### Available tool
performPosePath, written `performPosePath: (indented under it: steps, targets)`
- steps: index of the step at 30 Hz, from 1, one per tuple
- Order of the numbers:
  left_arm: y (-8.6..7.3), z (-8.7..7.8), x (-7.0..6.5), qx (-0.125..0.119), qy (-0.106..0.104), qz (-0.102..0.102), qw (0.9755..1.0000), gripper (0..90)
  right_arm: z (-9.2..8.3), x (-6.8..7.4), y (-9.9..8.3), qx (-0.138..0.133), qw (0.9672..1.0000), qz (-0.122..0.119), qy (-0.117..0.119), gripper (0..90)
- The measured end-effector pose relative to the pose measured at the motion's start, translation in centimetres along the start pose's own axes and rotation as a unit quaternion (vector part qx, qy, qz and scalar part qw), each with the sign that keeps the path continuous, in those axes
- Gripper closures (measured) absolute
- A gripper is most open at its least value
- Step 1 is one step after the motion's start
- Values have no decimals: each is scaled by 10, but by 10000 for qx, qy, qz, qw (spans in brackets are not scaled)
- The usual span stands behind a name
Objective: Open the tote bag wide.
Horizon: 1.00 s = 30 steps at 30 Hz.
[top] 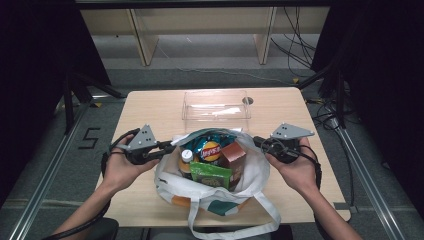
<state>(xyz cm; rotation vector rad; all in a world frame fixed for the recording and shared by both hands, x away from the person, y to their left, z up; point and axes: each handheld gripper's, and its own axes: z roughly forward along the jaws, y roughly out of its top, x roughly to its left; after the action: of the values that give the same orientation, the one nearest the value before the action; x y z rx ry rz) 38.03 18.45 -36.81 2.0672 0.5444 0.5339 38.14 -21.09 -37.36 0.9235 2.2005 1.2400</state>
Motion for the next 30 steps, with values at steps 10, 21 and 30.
performPosePath:
  steps: [10,21,30]
  targets:
    - [2,2,10,-356,232,-416,9982,803,3,-2,8,-143,9999,41,-74,896]
    - [-9,23,27,-267,367,-679,9967,803,20,-5,7,-104,9995,-3,-282,897]
    - [-18,39,37,-201,432,-849,9952,803,34,-9,6,-8,9995,-23,-307,895]
